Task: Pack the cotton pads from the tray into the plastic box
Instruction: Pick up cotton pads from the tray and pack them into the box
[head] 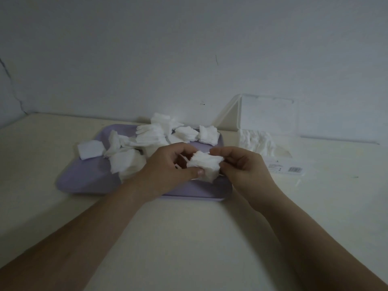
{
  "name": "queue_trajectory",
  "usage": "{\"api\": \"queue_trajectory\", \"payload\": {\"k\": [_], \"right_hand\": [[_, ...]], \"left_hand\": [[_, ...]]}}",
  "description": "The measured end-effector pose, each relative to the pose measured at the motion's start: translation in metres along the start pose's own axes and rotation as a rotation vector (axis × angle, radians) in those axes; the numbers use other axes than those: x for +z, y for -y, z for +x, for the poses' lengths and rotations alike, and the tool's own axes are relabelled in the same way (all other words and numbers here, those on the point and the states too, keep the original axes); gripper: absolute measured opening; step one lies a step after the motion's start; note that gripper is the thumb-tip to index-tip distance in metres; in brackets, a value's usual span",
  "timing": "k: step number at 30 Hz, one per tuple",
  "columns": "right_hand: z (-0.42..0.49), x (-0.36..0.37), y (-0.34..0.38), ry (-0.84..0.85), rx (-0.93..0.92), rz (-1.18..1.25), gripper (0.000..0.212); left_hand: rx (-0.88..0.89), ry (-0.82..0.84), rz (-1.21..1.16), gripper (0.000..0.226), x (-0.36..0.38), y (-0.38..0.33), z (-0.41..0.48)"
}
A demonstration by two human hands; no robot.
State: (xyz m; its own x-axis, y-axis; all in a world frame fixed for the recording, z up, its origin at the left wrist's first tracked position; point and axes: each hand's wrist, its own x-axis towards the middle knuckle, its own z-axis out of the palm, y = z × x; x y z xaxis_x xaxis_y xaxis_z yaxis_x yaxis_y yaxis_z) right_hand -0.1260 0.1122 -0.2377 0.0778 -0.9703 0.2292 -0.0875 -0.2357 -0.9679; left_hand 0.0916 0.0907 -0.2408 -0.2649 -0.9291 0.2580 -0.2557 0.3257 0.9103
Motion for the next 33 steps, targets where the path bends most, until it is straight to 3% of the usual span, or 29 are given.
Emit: {"api": "queue_trajectory", "payload": {"k": [4,8,11,14,19,30,33], "right_hand": [[-0.005,0.004,0.004,0.045,0.003,-0.048,0.053],[-0.007,-0.001,0.006,0.152,0.016,-0.139,0.061],[-0.010,0.004,0.005,0.160,-0.058,-0.391,0.063],[-0.011,0.009,0.006,0.100,-0.125,-0.528,0.048],[-0.014,0.013,0.014,0.124,-0.119,-0.626,0.056],[-0.019,0.032,0.012,0.152,0.088,-0.429,0.082],[-0.017,0.029,0.014,0.134,0.033,-0.441,0.068]], "left_hand": [[-0.017,0.071,-0.024,0.056,0.001,-0.005,-0.003],[-0.016,0.050,0.062,0.035,0.003,-0.005,-0.002],[-0.021,0.053,0.131,0.035,0.002,-0.004,-0.002],[-0.043,0.115,0.170,0.031,-0.001,-0.007,-0.002],[-0.088,0.220,0.274,0.031,-0.011,-0.014,0.001],[-0.089,0.181,0.269,0.025,-0.006,-0.014,0.003],[-0.084,0.158,0.212,0.019,-0.011,-0.012,0.005]]}}
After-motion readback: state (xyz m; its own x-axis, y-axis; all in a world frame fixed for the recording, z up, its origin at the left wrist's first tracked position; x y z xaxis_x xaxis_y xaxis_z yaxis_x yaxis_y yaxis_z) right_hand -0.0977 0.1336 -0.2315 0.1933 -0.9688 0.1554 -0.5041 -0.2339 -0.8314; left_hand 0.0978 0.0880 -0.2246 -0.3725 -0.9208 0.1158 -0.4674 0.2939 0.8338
